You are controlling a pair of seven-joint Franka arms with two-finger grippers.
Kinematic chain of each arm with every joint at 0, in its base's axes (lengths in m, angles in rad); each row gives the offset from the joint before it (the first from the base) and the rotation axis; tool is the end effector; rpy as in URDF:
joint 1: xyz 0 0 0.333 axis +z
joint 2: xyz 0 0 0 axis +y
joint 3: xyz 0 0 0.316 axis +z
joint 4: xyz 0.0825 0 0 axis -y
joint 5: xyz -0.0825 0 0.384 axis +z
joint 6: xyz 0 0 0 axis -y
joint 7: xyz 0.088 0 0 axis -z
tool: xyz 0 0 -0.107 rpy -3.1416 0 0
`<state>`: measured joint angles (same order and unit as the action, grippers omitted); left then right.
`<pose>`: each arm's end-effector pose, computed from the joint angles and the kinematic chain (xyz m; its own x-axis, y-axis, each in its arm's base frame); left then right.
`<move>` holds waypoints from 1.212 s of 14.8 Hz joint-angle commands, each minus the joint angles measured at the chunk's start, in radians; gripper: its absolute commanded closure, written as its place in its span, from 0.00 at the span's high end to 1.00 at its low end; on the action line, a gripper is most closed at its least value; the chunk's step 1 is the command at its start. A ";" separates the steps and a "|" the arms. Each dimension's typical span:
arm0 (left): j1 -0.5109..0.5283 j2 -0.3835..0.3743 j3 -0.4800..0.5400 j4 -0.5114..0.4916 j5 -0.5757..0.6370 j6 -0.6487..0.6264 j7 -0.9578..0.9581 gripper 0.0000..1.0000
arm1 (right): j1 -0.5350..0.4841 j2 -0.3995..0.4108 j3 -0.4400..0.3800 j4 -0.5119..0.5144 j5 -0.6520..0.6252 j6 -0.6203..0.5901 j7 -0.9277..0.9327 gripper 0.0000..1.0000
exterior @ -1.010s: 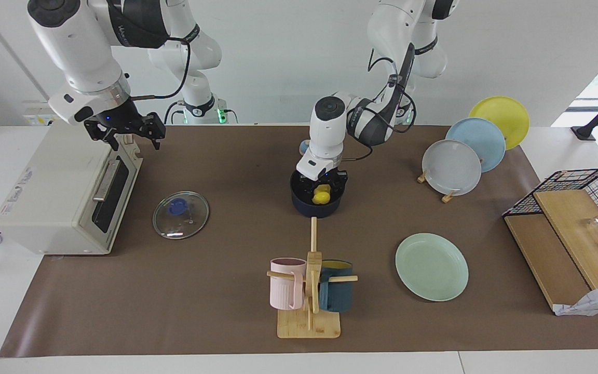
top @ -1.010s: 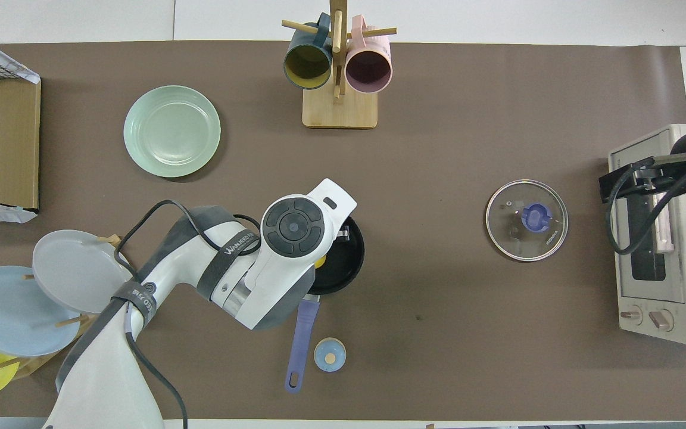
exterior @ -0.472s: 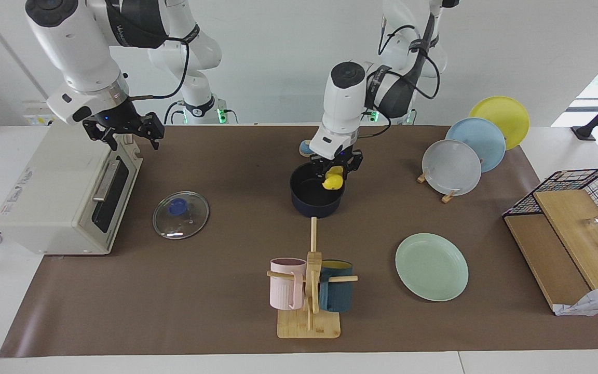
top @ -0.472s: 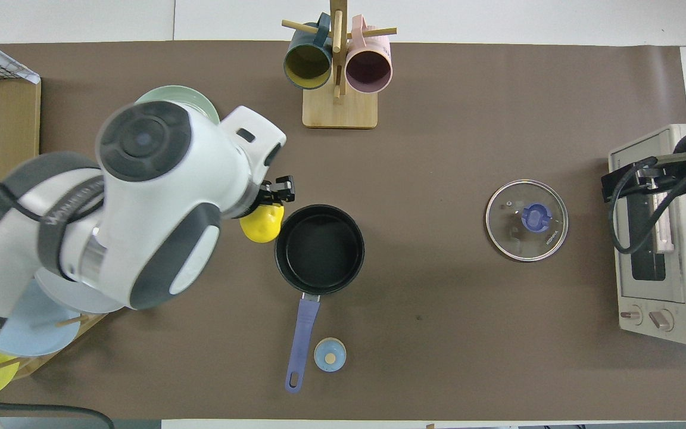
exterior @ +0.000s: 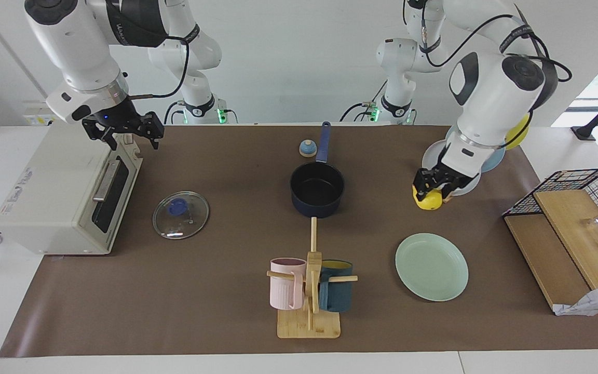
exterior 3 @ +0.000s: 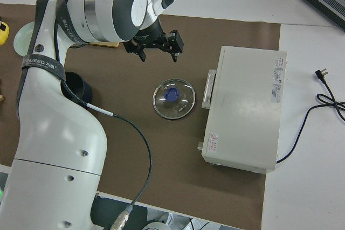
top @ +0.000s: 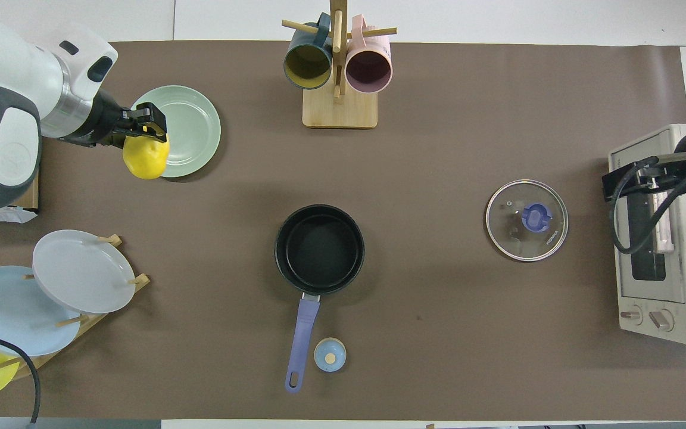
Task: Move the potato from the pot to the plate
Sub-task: 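Lift the potato and carry it to the green plate with the left gripper, then lower the potato onto the green plate and open the left gripper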
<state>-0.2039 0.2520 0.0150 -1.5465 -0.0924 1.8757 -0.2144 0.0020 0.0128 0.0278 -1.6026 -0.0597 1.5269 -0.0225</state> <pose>0.6344 -0.1294 0.5125 0.9971 0.0519 0.0559 0.0461 -0.9939 0.1004 0.5520 0.0097 0.5991 0.9947 0.0495 -0.0896 0.0548 -0.9969 0.0573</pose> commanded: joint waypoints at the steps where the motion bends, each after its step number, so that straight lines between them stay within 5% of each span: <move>1: 0.044 0.130 -0.007 0.056 -0.010 0.112 0.091 0.00 | -0.019 0.009 0.014 0.018 0.014 -0.014 0.007 1.00; 6: 0.054 0.260 -0.006 0.043 0.042 0.290 0.165 0.00 | -0.019 0.009 0.014 0.018 0.014 -0.013 0.007 1.00; 15: 0.028 0.262 -0.006 -0.096 0.092 0.427 0.167 0.01 | -0.019 0.009 0.014 0.018 0.015 -0.013 0.009 1.00; 16: 0.023 0.262 -0.006 -0.090 0.092 0.424 0.165 0.85 | -0.019 0.009 0.014 0.018 0.015 -0.013 0.009 1.00; 17: 0.020 0.260 -0.004 -0.084 0.091 0.421 0.165 1.00 | -0.019 0.009 0.014 0.018 0.015 -0.013 0.009 1.00; 18: 0.023 0.254 -0.006 -0.073 0.089 0.419 0.161 1.00 | -0.019 0.009 0.014 0.018 0.015 -0.011 0.009 1.00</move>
<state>-0.1700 0.5313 0.0003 -1.6033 -0.0167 2.2783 -0.0555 0.0020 0.0128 0.0278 -1.6026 -0.0596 1.5269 -0.0225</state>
